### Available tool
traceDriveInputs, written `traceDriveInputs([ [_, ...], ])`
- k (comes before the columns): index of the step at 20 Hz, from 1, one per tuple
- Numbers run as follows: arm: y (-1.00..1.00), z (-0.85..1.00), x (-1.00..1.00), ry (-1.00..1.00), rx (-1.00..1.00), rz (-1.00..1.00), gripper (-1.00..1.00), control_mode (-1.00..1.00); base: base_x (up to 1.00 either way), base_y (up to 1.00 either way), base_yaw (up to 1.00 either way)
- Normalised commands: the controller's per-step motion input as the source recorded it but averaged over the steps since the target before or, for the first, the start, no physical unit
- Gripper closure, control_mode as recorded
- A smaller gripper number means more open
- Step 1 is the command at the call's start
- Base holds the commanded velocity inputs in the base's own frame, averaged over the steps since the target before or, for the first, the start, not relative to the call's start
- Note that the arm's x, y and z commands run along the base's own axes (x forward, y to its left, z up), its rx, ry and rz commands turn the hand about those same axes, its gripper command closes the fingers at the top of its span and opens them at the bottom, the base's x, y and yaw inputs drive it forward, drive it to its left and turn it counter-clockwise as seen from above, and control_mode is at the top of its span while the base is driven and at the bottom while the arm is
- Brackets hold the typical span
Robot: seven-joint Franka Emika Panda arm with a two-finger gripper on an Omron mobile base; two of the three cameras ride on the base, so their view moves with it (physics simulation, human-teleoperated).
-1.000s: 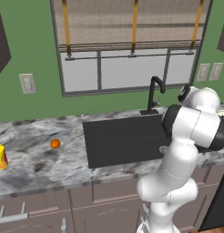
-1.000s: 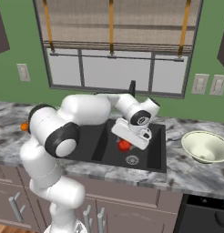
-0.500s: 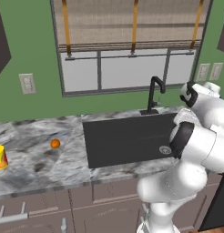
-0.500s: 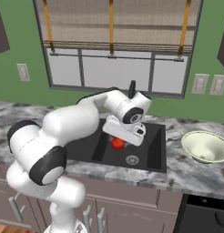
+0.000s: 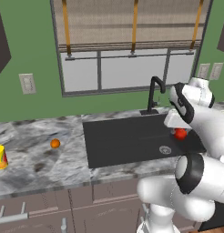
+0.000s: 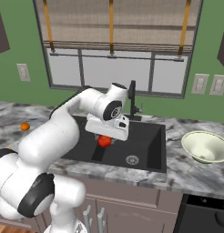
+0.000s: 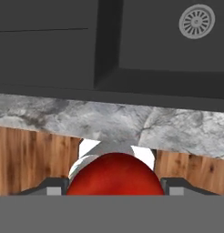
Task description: Remove the tangerine and tomato from the sink. Then move the bowl and cup from the counter to the sink for washing.
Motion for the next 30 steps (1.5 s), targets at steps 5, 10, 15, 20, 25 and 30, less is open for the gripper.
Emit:
traceDriveInputs([
  [5, 0.6, 0.18, -0.2, -0.06, -0.06, 0.0, 1.0, -1.0, 0.0, 0.0, 0.0],
  [10, 0.64, 0.15, -0.15, -0.01, -0.03, 0.0, 1.0, -1.0, 0.0, 0.0, 0.0],
  [15, 0.7, 0.12, -0.08, 0.0, -0.05, 0.0, 1.0, -1.0, 0.0, 0.0, 0.0],
  [20, 0.73, 0.13, -0.02, 0.0, -0.05, 0.0, 1.0, -1.0, 0.0, 0.0, 0.0],
  [25, 0.73, 0.09, 0.0, 0.0, -0.04, 0.0, 1.0, -1.0, 0.0, 0.0, 0.0],
  [30, 0.75, 0.02, 0.01, 0.0, -0.03, 0.0, 1.0, -1.0, 0.0, 0.0, 0.0],
])
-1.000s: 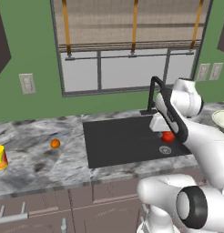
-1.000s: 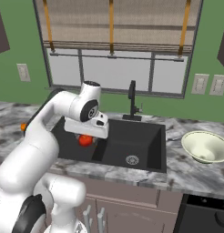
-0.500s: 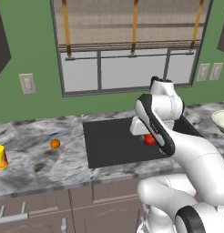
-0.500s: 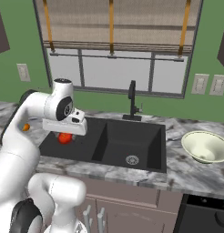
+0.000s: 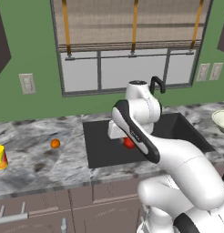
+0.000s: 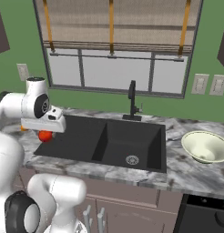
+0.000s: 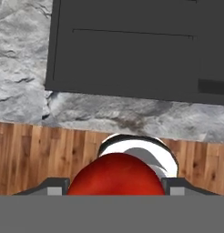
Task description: Remove the tangerine and tomato from the sink. Then move the bowl and cup from the counter to the sink for washing.
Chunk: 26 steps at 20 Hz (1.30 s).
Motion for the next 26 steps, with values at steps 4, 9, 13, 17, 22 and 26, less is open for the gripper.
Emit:
traceDriveInputs([
  [4, 0.72, 0.0, 0.06, 0.0, 0.0, 0.0, 1.0, -1.0, 0.0, 0.0, 0.0],
  [9, 0.7, 0.0, 0.1, 0.0, 0.0, 0.0, 1.0, -1.0, 0.0, 0.0, 0.0],
  [13, 0.69, -0.01, 0.13, 0.0, 0.0, 0.0, 1.0, -1.0, 0.0, 0.0, 0.0],
  [17, 0.59, -0.05, 0.2, -0.01, 0.02, 0.0, 1.0, -1.0, 0.0, 0.0, 0.0],
  [22, 0.58, -0.11, 0.22, -0.04, 0.01, 0.0, 1.0, -1.0, 0.0, 0.0, 0.0],
  [26, 0.47, -0.14, 0.29, -0.05, 0.06, 0.0, 1.0, -1.0, 0.0, 0.0, 0.0],
])
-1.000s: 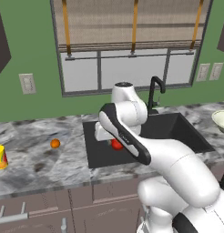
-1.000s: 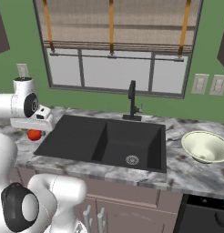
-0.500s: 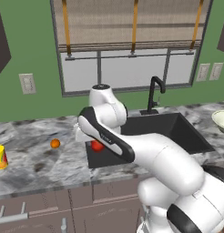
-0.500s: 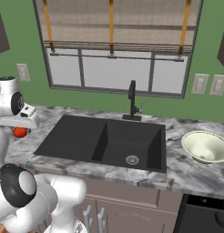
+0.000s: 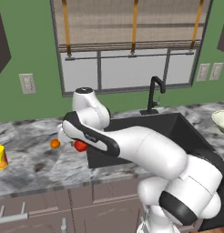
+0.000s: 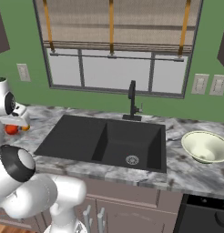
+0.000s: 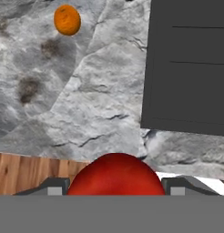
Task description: Remove the tangerine and tomato from the sink. Then move the bowl and cup from the counter to the sink for washing.
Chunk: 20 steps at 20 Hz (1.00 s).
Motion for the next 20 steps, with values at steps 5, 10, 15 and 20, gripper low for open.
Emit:
traceDriveInputs([
  [5, 0.43, -0.19, 0.34, -0.01, 0.06, 0.0, 1.0, -1.0, 0.0, 0.0, 0.0],
  [10, 0.34, -0.24, 0.35, 0.0, 0.05, 0.0, 1.0, -1.0, 0.0, 0.0, 0.0],
  [15, 0.23, -0.31, 0.25, 0.03, 0.0, 0.0, 1.0, -1.0, 0.0, 0.0, 0.0],
  [20, 0.22, -0.32, 0.28, 0.07, 0.0, 0.0, 1.0, -1.0, 0.0, 0.0, 0.0],
])
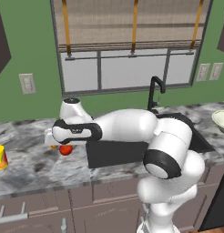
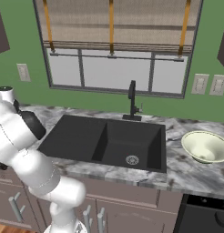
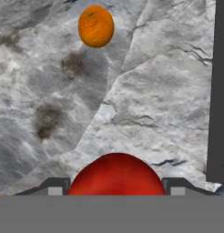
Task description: Remove the tangerine and tomato from the sink. Then move the bowl and cup from the counter to the sink for washing.
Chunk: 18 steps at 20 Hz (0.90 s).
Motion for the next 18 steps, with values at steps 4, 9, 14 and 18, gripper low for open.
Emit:
traceDriveInputs([
  [4, 0.21, -0.3, 0.37, 0.06, 0.0, 0.0, 1.0, -1.0, 0.0, 0.0, 0.0],
  [9, 0.21, -0.29, 0.36, 0.07, 0.0, 0.0, 1.0, -1.0, 0.0, 0.0, 0.0],
  [14, 0.28, -0.26, 0.29, 0.05, 0.0, 0.0, 1.0, -1.0, 0.0, 0.0, 0.0],
  [18, 0.24, -0.28, 0.25, 0.09, 0.0, 0.0, 1.0, -1.0, 0.0, 0.0, 0.0],
])
